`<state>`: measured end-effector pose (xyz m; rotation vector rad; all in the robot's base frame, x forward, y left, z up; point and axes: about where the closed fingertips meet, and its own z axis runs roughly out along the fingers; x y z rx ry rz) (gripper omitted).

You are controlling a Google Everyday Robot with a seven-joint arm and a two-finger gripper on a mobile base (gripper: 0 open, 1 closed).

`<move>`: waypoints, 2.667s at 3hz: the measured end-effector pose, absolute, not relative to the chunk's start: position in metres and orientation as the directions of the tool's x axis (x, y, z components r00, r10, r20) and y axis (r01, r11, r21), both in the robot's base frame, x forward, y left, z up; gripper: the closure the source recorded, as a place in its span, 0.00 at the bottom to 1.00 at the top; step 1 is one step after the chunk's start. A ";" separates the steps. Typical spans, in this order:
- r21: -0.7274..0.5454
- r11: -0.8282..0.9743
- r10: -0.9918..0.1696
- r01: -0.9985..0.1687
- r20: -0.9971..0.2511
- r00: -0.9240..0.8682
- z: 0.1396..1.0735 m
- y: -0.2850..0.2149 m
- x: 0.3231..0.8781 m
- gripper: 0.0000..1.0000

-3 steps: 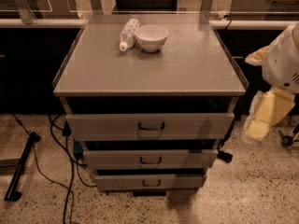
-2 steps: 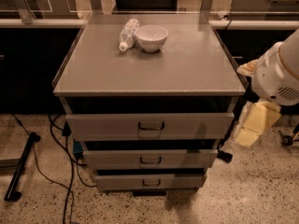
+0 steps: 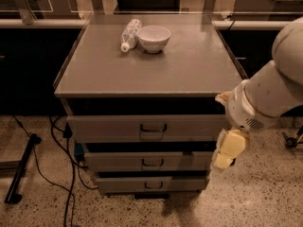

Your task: Open top drawer

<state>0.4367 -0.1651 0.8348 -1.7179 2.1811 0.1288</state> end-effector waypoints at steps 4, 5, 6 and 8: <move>-0.098 0.224 -0.931 -0.970 -0.317 -0.183 0.769 -0.160 0.447 0.00; -0.107 0.220 -0.922 -0.969 -0.348 -0.171 0.748 -0.158 0.455 0.00; -0.159 0.221 -0.908 -0.962 -0.395 -0.143 0.737 -0.158 0.460 0.00; -0.216 0.148 -0.914 -0.965 -0.403 -0.050 0.728 -0.158 0.465 0.00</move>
Offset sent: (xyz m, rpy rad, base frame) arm -0.0014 -0.0017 -0.0161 -0.0085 0.0404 0.0015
